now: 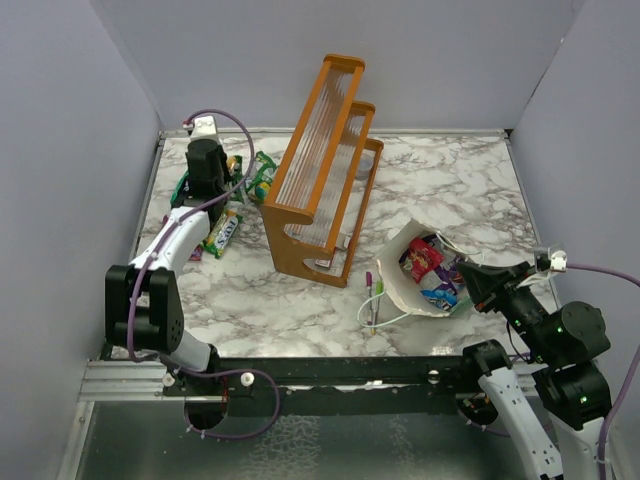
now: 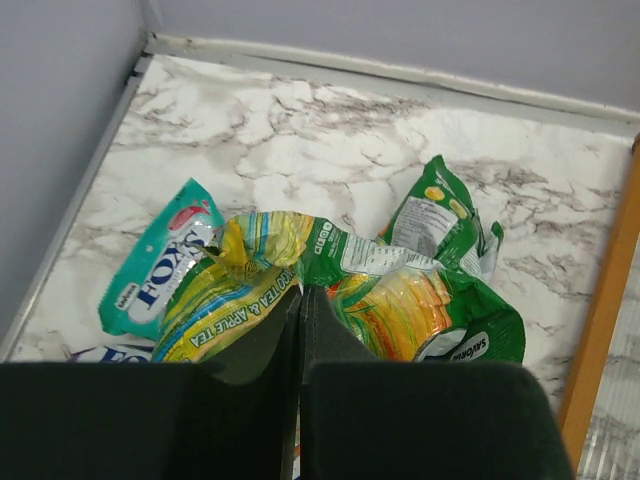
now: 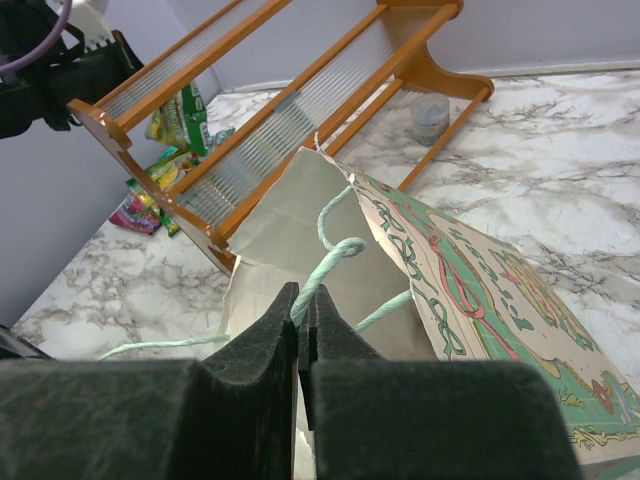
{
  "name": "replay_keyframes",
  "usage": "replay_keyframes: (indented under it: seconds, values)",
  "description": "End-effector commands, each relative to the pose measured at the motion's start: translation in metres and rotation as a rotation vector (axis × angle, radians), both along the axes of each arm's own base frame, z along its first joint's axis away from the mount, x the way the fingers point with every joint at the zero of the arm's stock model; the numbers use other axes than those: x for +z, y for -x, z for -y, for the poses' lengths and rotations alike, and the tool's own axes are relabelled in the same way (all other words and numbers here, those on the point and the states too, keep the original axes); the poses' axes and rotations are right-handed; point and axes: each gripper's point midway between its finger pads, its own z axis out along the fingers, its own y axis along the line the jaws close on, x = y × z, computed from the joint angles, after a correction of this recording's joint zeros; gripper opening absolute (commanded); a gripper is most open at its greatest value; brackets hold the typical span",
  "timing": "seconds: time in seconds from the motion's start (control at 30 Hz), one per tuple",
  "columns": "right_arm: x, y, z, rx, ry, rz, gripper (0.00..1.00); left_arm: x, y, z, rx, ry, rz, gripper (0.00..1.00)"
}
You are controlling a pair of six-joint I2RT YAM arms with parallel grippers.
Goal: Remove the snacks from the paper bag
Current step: Place the snack at the center of the board, then take out the snack from the paper bag.
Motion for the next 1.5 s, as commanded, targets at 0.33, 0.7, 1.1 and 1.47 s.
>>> replay_keyframes:
  seconds: [0.33, 0.7, 1.1, 1.47]
  values:
    - [0.002, 0.002, 0.000, 0.000, -0.014, 0.010, 0.02, 0.032, -0.001, 0.009, -0.030, 0.073, -0.010, 0.51]
    - [0.000, 0.000, 0.001, -0.009, -0.015, 0.001, 0.02, 0.155, 0.070, 0.056, -0.274, 0.289, 0.289, 0.55]
    - [0.001, -0.001, 0.001, -0.011, -0.019, 0.003, 0.02, 0.241, 0.162, 0.191, -0.946, 0.786, 0.385, 0.53]
    - [0.000, -0.002, 0.000, -0.007, -0.015, -0.005, 0.02, 0.198, 0.268, 0.351, -1.160, 0.706, 0.323, 0.48]
